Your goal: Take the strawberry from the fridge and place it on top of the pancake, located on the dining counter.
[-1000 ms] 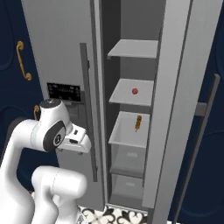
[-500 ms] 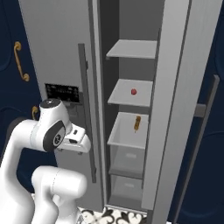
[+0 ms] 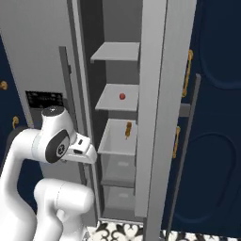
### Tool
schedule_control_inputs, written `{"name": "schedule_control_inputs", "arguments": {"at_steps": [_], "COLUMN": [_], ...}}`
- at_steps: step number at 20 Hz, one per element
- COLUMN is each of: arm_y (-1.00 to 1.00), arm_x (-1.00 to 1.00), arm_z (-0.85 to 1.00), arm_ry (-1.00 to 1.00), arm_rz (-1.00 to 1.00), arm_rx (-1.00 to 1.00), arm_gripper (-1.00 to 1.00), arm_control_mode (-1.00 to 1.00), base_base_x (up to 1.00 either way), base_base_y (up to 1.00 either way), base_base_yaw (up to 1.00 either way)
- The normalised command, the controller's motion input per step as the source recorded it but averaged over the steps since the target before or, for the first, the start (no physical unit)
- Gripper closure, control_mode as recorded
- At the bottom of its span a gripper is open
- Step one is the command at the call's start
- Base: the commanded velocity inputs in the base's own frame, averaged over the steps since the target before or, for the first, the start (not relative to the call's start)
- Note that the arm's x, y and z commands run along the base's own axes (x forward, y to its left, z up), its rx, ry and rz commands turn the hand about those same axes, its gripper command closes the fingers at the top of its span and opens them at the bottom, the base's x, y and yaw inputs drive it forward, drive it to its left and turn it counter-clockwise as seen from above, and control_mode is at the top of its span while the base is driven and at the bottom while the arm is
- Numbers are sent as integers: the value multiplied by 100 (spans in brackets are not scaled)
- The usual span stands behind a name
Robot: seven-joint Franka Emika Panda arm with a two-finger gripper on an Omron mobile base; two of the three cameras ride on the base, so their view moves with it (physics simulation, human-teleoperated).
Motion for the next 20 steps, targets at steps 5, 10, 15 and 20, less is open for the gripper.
{"name": "schedule_control_inputs", "arguments": {"at_steps": [5,10,15,20], "arm_y": [0,0,0,0], "arm_x": [0,0,0,0], "arm_z": [0,0,0,0], "arm_ry": [0,0,0,0], "arm_rz": [0,0,0,0], "arm_rx": [0,0,0,0], "arm_gripper": [-100,-100,-100,-100], "arm_control_mode": [100,100,100,100], "base_base_x": [34,43,54,63], "base_base_y": [-33,0,0,0], "base_base_yaw": [-12,0,0,0]}}
